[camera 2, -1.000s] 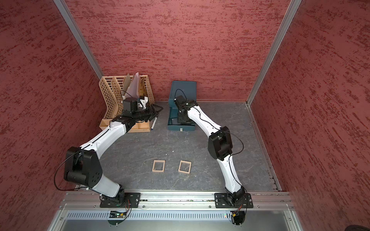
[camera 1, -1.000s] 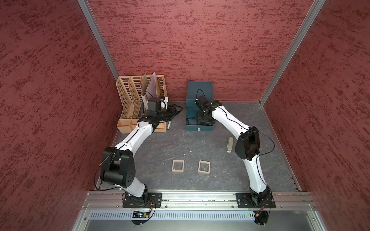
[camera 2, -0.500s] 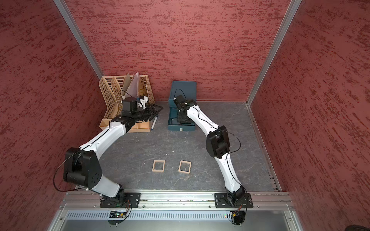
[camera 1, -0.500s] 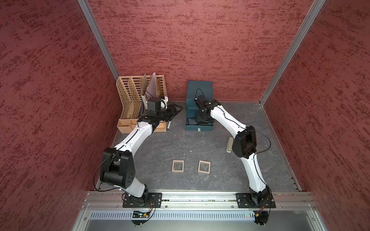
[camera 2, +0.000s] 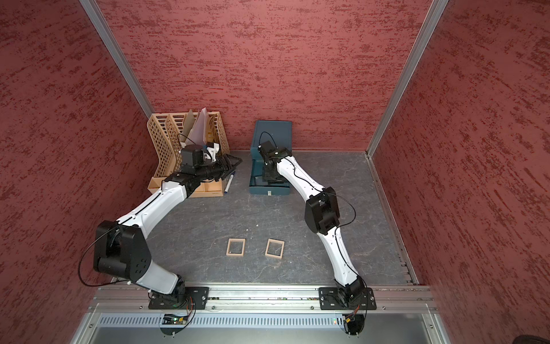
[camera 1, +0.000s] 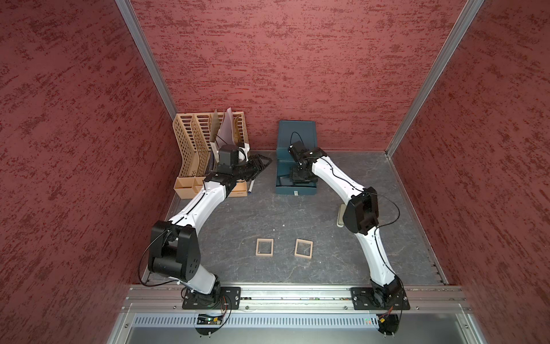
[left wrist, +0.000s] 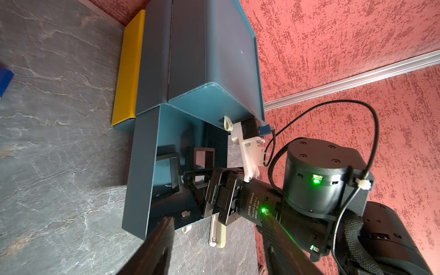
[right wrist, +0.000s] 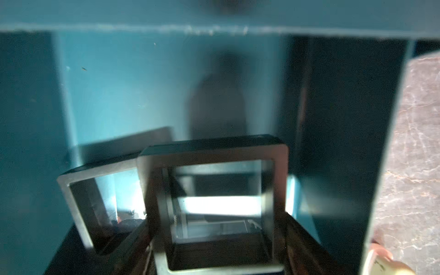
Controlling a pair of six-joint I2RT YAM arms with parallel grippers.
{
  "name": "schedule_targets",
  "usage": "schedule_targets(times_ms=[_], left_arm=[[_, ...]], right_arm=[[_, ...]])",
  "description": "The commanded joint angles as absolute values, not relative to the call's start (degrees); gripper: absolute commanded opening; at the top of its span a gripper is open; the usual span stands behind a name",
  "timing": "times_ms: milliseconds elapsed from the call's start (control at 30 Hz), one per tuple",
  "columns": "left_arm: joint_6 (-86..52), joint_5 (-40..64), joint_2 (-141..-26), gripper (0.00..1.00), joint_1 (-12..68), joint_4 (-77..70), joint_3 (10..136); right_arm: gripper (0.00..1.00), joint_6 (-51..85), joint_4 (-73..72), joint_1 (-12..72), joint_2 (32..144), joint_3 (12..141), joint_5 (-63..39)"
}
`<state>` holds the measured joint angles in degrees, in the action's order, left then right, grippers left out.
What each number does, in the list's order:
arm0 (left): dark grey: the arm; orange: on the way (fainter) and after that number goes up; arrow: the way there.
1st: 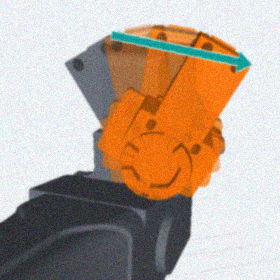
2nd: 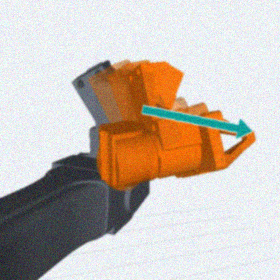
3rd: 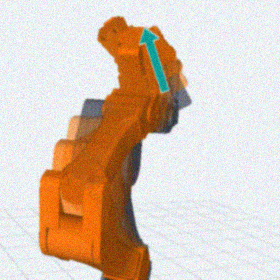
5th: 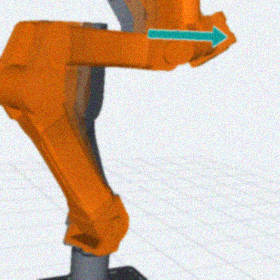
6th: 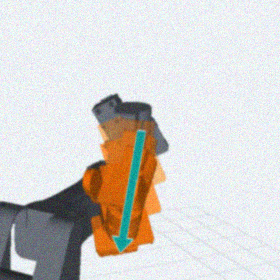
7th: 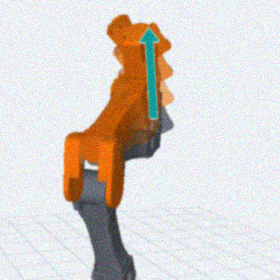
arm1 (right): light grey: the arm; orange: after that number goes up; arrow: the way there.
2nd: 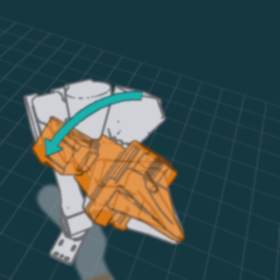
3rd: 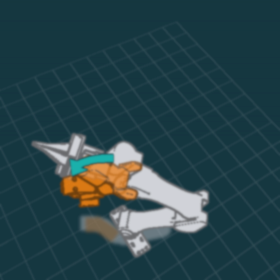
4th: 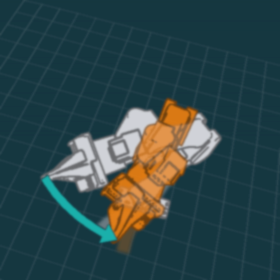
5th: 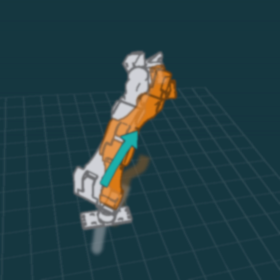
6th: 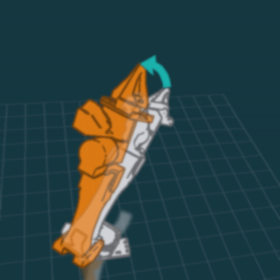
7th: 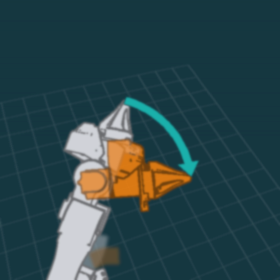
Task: Place the brooch boxes into the drawer by color
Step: Place the brooch box in the drawer, then close the drawer in the storage box.
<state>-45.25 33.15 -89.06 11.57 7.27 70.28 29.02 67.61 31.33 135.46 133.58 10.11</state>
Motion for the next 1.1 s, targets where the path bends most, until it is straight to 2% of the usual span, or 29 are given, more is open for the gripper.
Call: schedule_targets(times_ms=[0,533,900,967,1067], left_arm=[[-45.18,33.40,-87.50,0.63,11.47,7.21,70.31],[-45.13,33.23,-87.61,0.63,11.66,7.29,70.40],[-44.22,33.45,-90.50,0.66,11.60,8.07,73.27],[-43.70,33.70,-92.37,0.67,11.49,7.85,75.24],[-43.18,34.84,-96.45,0.70,11.23,6.59,78.92]], right_arm=[[0.80,28.51,68.70,30.88,136.14,135.40,10.77],[0.84,28.46,68.59,30.76,135.64,135.74,11.16],[0.86,28.41,67.32,31.18,127.27,138.32,8.90],[0.85,29.97,66.48,31.29,123.70,135.71,7.73],[0.82,33.33,54.68,31.24,111.73,118.83,2.47]])
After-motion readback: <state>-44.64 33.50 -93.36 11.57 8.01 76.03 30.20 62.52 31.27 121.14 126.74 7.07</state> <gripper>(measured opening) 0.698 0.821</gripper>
